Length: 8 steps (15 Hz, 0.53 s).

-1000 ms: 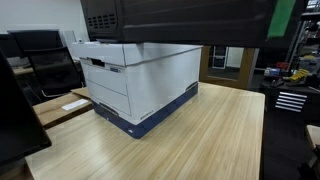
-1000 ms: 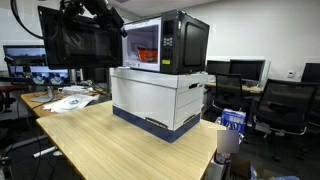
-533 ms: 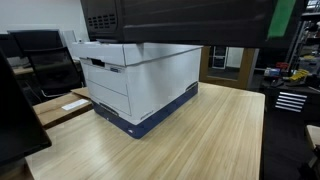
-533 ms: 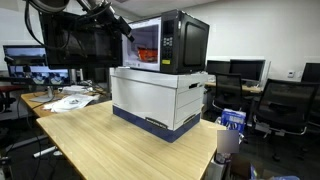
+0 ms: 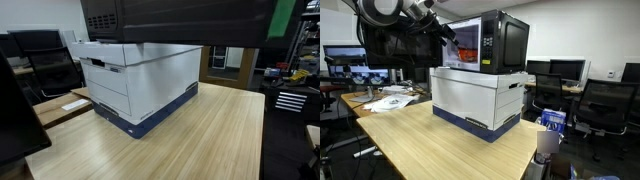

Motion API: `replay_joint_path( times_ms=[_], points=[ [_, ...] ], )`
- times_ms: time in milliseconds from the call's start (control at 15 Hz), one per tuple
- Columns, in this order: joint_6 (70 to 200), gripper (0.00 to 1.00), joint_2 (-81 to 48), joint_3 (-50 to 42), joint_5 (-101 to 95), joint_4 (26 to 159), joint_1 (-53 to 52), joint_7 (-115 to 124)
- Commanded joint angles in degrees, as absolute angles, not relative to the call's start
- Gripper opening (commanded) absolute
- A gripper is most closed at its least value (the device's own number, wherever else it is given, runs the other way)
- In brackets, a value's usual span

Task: Take the container out of the microwave, set it upright on the table, and close the microwave door

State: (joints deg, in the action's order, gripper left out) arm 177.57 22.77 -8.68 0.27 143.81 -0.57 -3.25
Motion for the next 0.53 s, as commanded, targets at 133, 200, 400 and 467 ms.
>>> replay_joint_path(
  times_ms=[133, 200, 400, 467],
  points=[
    [190.02, 1.00, 17.37, -8.65, -0.74, 144.02, -1.21, -4.21],
    [192.21, 1.00, 16.52, -8.41, -1.04, 144.03, -0.77, -4.21],
    [197.19, 1.00, 14.12, -8.40, -1.41, 143.82, -0.41, -4.50],
    [198.40, 1.00, 13.19, -8.55, -1.48, 143.71, -0.58, -4.59]
  ],
)
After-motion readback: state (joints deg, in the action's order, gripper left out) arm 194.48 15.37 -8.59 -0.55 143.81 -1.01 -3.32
